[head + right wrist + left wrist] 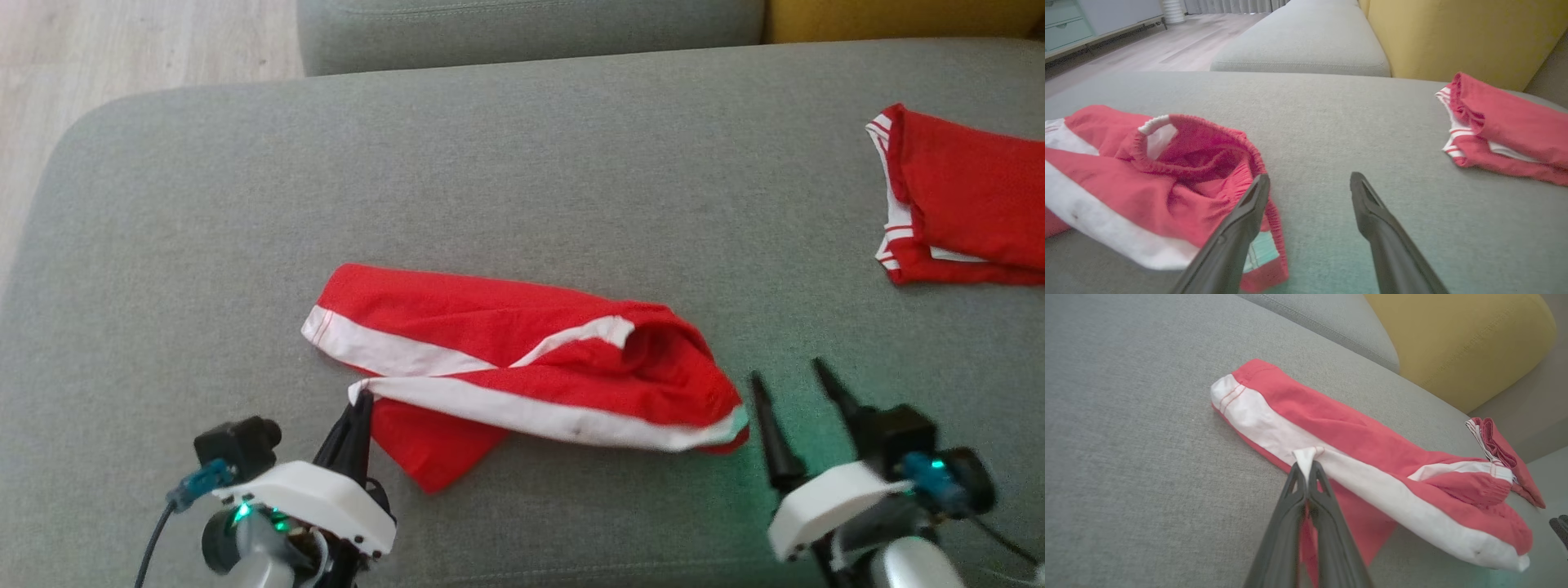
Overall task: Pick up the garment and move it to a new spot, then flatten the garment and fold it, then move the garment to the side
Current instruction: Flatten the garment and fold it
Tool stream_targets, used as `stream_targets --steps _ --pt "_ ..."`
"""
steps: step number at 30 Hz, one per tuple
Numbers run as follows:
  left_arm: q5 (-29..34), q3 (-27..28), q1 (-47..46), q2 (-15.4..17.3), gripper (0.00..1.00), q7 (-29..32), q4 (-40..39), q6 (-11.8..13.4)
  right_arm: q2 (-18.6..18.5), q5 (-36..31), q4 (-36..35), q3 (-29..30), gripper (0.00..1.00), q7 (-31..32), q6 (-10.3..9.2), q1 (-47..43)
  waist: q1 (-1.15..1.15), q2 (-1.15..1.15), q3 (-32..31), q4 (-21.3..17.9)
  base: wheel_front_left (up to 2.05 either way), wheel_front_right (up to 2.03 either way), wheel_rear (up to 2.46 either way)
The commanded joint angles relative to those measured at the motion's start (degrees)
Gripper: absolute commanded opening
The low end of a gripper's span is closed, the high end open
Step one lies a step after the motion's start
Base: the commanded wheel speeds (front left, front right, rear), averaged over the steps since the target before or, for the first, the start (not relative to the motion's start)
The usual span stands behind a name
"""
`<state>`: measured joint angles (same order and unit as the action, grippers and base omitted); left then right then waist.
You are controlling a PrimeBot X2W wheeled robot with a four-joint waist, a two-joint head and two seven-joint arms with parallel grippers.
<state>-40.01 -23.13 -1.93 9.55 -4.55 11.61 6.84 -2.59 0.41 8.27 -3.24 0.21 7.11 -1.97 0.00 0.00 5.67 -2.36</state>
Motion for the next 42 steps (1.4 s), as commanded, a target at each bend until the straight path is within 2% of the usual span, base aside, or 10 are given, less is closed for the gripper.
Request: stream_targets --steps 1,4,12,22,28,33,38,42 --pt "-0.52 2.73 -1.56 0.94 0.00 -0.03 -2.30 0.48 -0.29 -0.51 -1.37 -2.59 1.00 0.58 0.37 0.74 0.00 0.00 -0.05 0.26 0.00 0.00 0.00" --pt "-0.86 3.25 -1.23 1.03 0.00 -0.07 -2.03 1.07 -0.51 -0.58 -1.01 -5.43 1.00 1.48 0.37 -0.25 0.00 0.00 0.07 0.65 0.00 0.00 0.00" --pt "-1.15 4.30 -1.66 1.11 0.00 -1.86 0.10 1.27 -5.78 0.42 -3.52 -10.16 1.00 3.48 0.37 -3.43 0.00 0.00 0.73 0.52 0.00 0.00 0.00" --pt "-1.18 3.90 -2.61 0.62 0.00 -2.81 0.89 0.98 -9.92 2.82 -4.23 -16.72 1.00 6.13 0.37 -4.72 0.00 0.00 1.66 1.10 0.00 0.00 0.00" --pt "-1.03 3.52 -3.03 0.51 0.00 -3.01 0.74 0.91 -10.42 3.44 -5.24 -15.47 1.00 5.62 0.37 -4.51 0.00 0.00 2.22 1.68 0.00 0.00 0.00" --pt "-1.16 3.65 -2.88 0.69 0.00 -3.26 0.39 1.07 -11.19 2.65 -10.00 -12.62 1.00 5.74 0.37 -5.10 0.00 0.00 2.58 1.28 0.00 0.00 0.00" --pt "-1.26 3.67 -2.98 0.77 0.00 -3.32 0.22 1.29 -12.91 4.02 -14.20 -16.20 1.00 8.68 0.37 -7.08 0.00 0.00 2.86 0.38 0.00 0.00 0.00" --pt "-1.24 3.50 -3.39 0.85 0.00 -3.23 0.19 1.27 -14.61 5.74 -14.74 -18.52 1.00 10.73 0.37 -8.52 0.00 0.00 3.28 0.06 0.00 0.00 0.00"
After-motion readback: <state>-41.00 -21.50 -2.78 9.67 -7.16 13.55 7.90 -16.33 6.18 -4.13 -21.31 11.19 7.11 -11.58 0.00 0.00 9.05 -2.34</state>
